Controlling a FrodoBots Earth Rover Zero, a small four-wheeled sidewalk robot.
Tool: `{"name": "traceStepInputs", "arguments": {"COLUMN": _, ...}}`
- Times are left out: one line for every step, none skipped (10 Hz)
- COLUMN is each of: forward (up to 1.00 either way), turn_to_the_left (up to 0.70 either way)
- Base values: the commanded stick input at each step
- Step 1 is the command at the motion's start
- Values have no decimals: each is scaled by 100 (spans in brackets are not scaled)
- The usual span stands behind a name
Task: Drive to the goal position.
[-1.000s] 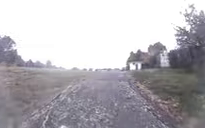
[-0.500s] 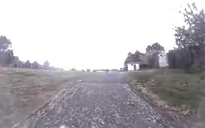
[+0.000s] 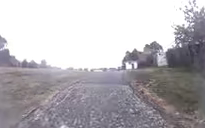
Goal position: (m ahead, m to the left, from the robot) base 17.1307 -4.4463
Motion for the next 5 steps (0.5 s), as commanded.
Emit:
{"name": "traceStepInputs", "arguments": {"forward": 70, "turn_to_the_left": -13}}
{"name": "traceStepInputs", "arguments": {"forward": 70, "turn_to_the_left": -13}}
{"name": "traceStepInputs", "arguments": {"forward": 70, "turn_to_the_left": -13}}
{"name": "traceStepInputs", "arguments": {"forward": 70, "turn_to_the_left": -13}}
{"name": "traceStepInputs", "arguments": {"forward": 70, "turn_to_the_left": -13}}
